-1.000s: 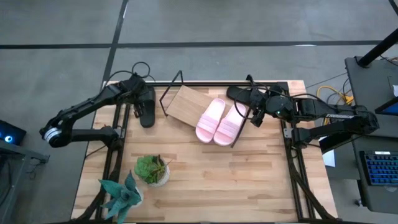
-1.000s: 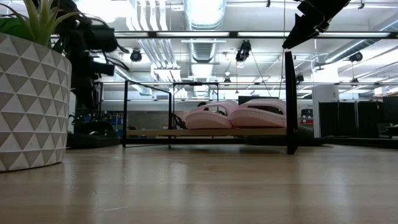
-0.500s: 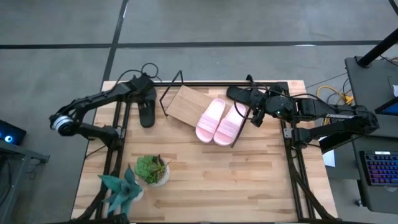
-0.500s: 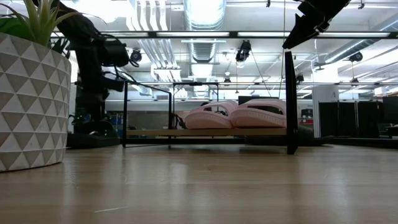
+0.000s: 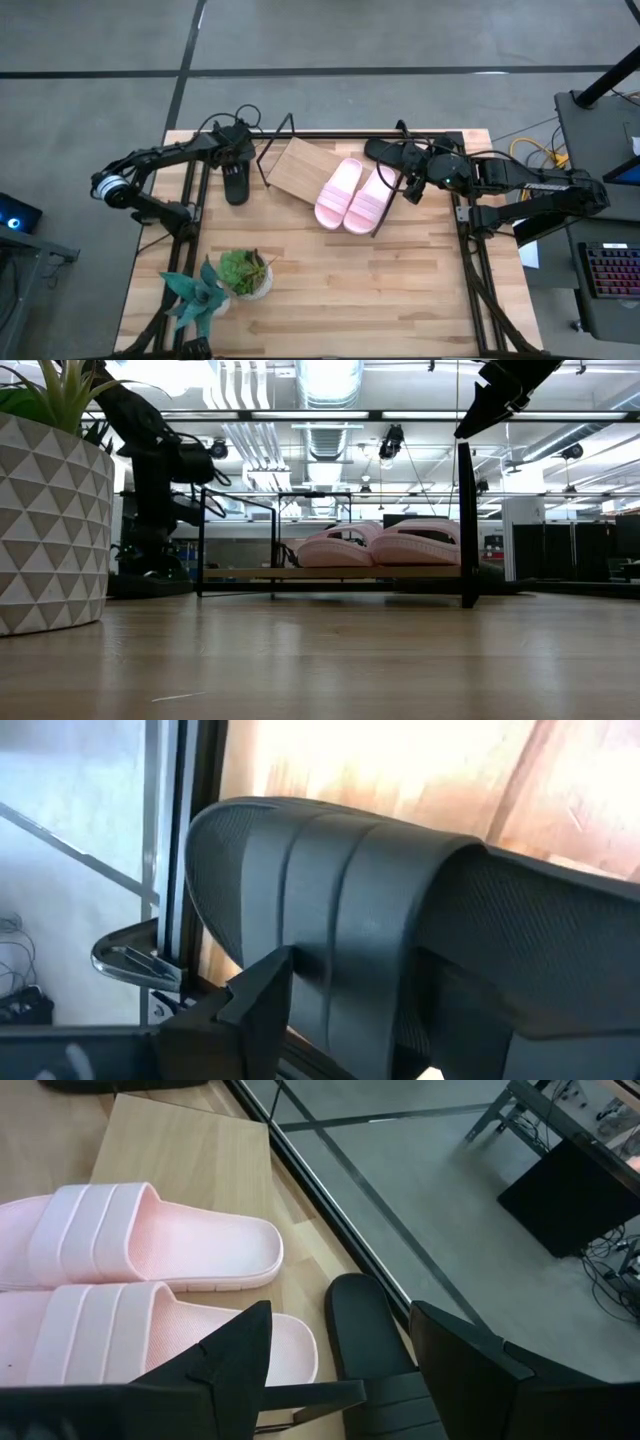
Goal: Pick and place slides into the shelf
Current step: Put the left black slide on the shelf
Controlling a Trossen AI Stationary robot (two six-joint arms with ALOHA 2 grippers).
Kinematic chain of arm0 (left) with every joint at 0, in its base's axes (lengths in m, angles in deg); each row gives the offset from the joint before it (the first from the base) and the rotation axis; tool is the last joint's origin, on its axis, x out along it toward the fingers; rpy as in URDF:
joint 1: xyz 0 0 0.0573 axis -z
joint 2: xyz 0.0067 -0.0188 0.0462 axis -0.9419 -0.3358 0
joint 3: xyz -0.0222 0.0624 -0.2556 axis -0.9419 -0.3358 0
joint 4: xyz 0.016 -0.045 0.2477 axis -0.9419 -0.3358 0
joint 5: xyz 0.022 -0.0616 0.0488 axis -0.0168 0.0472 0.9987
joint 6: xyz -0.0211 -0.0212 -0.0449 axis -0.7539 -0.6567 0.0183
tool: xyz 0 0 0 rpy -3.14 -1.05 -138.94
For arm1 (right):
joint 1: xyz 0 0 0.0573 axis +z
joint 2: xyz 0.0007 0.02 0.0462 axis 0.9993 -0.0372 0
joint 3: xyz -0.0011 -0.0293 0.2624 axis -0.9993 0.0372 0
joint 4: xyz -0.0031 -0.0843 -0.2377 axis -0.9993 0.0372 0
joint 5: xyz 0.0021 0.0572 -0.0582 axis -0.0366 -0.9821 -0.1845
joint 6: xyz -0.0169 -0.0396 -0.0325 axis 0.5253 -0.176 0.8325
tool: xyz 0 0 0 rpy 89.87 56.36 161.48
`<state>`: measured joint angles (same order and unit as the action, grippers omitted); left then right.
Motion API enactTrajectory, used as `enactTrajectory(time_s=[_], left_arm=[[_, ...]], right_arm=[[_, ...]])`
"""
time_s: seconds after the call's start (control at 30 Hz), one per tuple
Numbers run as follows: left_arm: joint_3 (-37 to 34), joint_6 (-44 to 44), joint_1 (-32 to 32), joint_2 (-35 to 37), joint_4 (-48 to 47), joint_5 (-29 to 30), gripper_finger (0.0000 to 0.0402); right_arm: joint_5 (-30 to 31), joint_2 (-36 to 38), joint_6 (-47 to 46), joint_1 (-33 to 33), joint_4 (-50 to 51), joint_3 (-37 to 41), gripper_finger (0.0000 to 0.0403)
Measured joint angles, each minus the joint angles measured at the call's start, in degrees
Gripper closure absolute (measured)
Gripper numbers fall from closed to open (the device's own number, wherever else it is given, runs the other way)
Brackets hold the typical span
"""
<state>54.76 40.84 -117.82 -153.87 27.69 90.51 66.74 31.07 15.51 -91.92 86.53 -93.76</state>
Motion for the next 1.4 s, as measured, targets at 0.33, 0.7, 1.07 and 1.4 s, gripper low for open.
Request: enactTrajectory(time_s=[0.33, 0.7, 1.07, 1.4], left_arm=[[0.00, -0.13, -0.10, 0.93, 0.10, 1.03, 0.0361], [1.69, -0.07, -0.10, 3.06, -6.68, 3.90, 0.0400], [4.44, -0.26, 1.45, 14.52, -11.33, 4.27, 0.0401], [7.01, -0.33, 2.68, 24.22, -10.30, 8.48, 0.0401]], right_arm=[[0.00, 0.00, -0.20, 0.00, 0.04, 0.00, 0.0175], [0.00, 0.00, -0.16, 0.02, 0.11, 0.00, 0.0175], [-0.01, 0.00, -0.04, 0.00, 0.11, 0.00, 0.0175], [-0.02, 0.00, -0.20, 0.01, 0.09, 0.00, 0.0175]])
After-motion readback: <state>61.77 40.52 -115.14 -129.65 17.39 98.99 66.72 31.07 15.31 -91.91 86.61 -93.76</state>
